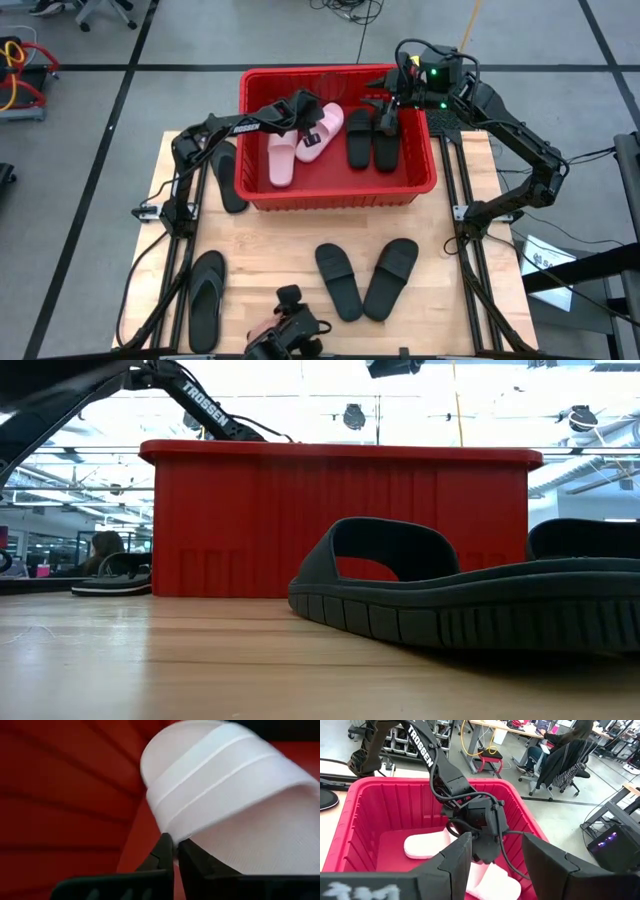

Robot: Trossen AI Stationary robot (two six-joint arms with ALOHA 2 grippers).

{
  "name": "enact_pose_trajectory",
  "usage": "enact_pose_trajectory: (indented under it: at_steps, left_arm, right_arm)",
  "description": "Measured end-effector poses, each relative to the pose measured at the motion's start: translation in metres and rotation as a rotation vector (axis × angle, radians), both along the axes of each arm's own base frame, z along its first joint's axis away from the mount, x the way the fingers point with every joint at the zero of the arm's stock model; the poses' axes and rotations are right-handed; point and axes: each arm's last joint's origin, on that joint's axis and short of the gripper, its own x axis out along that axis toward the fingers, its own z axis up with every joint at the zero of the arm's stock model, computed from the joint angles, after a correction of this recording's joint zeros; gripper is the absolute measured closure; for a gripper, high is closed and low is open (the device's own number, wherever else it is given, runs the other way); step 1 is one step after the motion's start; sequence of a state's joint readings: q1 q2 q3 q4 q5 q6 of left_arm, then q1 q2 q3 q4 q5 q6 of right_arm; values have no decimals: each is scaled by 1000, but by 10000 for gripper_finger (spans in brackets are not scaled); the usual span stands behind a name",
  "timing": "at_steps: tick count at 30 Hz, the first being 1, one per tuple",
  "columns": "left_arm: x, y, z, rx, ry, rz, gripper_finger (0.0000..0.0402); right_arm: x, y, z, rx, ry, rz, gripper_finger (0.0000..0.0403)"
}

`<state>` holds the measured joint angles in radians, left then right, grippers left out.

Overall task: Pick and place slides into bin
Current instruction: Put the pink slide into the red bin

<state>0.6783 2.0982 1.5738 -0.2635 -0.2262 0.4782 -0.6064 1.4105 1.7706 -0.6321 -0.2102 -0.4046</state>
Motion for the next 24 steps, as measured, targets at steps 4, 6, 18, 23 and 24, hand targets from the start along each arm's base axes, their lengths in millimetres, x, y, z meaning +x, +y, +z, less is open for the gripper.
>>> enact_pose_trajectory:
  at_steps: [4,6,18,23,24]
  left_arm:
    - [-1,-8,2,-49,-19,139,399]
    - [-1,-14,0,-67,-15,214,400]
    - [16,-65,3,-76,32,334,400]
    - [18,-78,9,-71,34,347,401]
    - [19,-80,10,-69,23,358,401]
  right_arm:
    - [0,0,-1,6,8,0,238]
    - [0,0,-1,6,9,0,238]
    - [0,0,-2,10,14,0,238]
    - [-1,1,-3,15,32,2,238]
    - [-1,1,-4,17,35,3,238]
